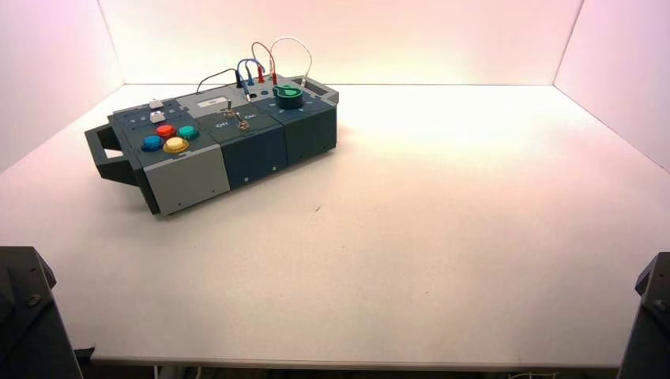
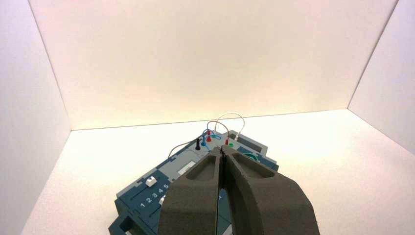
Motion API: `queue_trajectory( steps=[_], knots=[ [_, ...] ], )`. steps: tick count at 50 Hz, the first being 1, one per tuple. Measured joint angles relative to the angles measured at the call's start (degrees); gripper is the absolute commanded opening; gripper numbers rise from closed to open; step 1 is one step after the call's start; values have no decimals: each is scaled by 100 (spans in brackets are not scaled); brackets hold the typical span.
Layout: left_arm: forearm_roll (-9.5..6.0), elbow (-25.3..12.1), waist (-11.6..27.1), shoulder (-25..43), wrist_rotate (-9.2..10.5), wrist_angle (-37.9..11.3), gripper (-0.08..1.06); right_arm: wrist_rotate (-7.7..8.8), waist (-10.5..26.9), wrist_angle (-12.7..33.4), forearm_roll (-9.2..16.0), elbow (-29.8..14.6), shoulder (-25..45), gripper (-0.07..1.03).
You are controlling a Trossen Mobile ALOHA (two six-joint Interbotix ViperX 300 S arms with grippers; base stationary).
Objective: Move the right gripper to the left.
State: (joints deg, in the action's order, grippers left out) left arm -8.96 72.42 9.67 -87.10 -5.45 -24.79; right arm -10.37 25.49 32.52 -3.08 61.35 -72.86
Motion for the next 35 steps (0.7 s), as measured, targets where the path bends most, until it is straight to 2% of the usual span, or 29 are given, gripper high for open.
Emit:
queue_trajectory(
  steps=[9, 12, 21, 28, 30, 31, 35],
  knots=[
    [0, 0, 9, 0, 0, 0, -3, 0, 686, -255, 141, -202, 563, -2],
    [0, 0, 9, 0, -9, 0, -3, 0, 1020, -343, 193, -290, 817, -2],
    [0, 0, 9, 0, -9, 0, -3, 0, 1784, -527, 220, -571, 1485, -2],
    [0, 0, 0, 0, 0, 0, -3, 0, 2232, -659, 220, -870, 2030, -2],
    [0, 0, 0, 0, 0, 0, -3, 0, 2241, -659, 220, -879, 2048, -2],
    [0, 0, 9, 0, 0, 0, -3, 0, 2399, -729, 220, -1002, 2268, -2],
    [0, 0, 9, 0, -9, 0, -3, 0, 2619, -800, 220, -1187, 2575, -2]
  ],
)
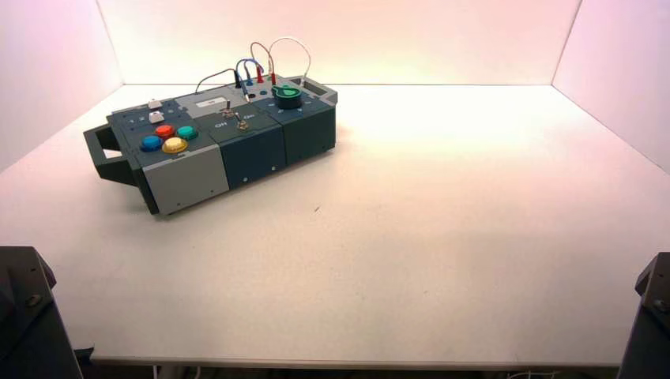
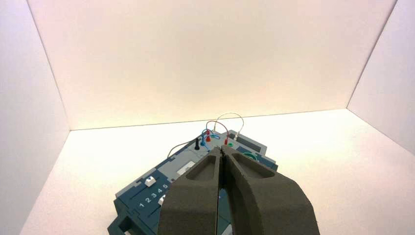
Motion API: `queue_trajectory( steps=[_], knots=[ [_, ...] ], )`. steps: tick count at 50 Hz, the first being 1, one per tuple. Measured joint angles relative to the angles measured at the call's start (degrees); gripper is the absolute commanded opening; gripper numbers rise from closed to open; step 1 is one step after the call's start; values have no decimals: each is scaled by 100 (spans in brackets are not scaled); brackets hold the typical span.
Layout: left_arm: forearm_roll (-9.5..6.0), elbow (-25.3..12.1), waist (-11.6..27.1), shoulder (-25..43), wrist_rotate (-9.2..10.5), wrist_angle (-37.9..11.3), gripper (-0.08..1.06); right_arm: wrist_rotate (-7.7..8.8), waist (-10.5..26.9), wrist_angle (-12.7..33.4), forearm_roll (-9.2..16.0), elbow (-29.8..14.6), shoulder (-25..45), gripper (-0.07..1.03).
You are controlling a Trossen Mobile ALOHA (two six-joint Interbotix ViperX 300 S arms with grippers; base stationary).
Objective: Move the right gripper to the left.
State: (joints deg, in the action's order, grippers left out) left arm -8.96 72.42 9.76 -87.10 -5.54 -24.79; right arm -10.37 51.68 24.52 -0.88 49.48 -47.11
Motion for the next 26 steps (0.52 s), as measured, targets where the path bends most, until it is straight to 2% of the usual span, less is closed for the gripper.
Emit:
queue_trajectory(
  steps=[9, 17, 26],
  knots=[
    [0, 0, 0, 0, 9, 0, -3, 9, 378, -220, -9, -457, 932, -2],
    [18, 0, 0, 0, 0, 0, -3, 9, 422, -316, -26, -738, 1521, -2],
    [26, 0, -9, 0, 9, 0, -3, 9, 422, -387, -44, -791, 1564, -2]
  ],
)
